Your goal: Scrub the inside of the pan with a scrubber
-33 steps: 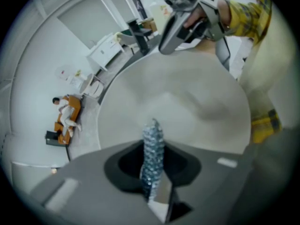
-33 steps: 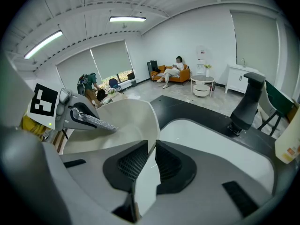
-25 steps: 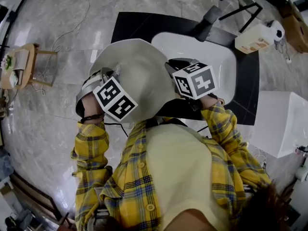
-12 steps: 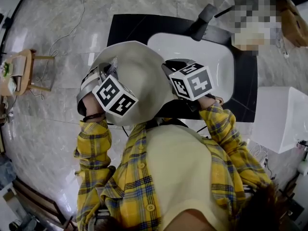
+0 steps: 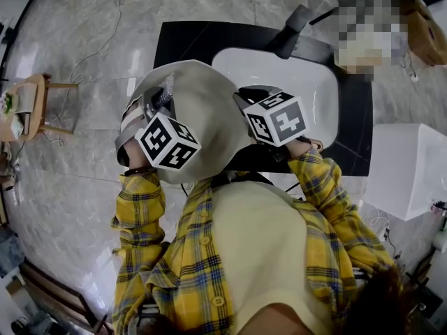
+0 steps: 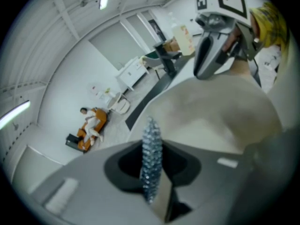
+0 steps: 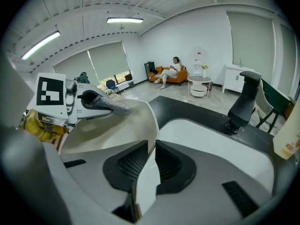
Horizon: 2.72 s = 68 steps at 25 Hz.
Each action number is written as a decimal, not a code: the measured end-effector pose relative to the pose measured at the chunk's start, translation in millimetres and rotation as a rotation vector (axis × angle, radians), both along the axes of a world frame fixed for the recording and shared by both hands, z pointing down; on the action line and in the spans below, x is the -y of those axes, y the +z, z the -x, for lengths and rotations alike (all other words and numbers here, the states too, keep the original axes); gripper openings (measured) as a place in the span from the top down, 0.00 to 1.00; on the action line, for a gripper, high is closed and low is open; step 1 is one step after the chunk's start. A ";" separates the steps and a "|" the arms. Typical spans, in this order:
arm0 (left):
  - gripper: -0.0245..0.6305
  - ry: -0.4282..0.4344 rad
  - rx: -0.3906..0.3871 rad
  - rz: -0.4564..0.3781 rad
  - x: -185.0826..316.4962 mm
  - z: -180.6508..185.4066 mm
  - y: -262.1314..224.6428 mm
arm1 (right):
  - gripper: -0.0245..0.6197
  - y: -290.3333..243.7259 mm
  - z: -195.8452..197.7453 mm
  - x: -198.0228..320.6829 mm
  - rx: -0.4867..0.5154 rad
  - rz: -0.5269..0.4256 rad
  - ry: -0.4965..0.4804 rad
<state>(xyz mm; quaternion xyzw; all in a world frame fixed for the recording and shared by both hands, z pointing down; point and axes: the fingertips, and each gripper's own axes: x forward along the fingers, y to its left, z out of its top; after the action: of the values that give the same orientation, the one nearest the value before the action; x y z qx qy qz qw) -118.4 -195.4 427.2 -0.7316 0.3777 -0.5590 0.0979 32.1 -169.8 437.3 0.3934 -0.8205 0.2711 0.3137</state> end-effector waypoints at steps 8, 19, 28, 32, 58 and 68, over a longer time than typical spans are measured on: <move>0.83 -0.042 -0.175 0.006 -12.0 -1.8 -6.7 | 0.94 0.6 -1.1 -0.7 -0.005 0.000 -0.002; 0.83 -0.099 -0.269 0.076 -22.1 -3.7 5.9 | 0.94 0.9 -1.7 -0.5 -0.007 0.001 -0.004; 0.83 -0.080 -0.275 0.118 -22.7 -19.4 21.2 | 0.94 -1.2 0.5 -1.0 0.002 -0.001 -0.004; 0.83 -0.065 -0.280 0.127 -23.1 -26.3 24.1 | 0.94 -2.5 1.3 -1.0 -0.006 -0.003 -0.006; 0.83 0.213 -0.240 0.264 -75.0 -83.3 27.1 | 0.94 -1.4 1.3 0.7 -0.016 -0.005 -0.011; 0.83 0.338 -0.161 0.341 -106.2 -90.0 29.0 | 0.94 -1.1 0.4 0.9 -0.009 -0.002 -0.025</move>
<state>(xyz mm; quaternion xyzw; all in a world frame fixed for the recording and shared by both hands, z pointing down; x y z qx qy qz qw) -28.4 -89.2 456.2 -0.8325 0.1568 -0.5303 0.0346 31.6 -170.7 436.2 0.3847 -0.8243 0.2647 0.3202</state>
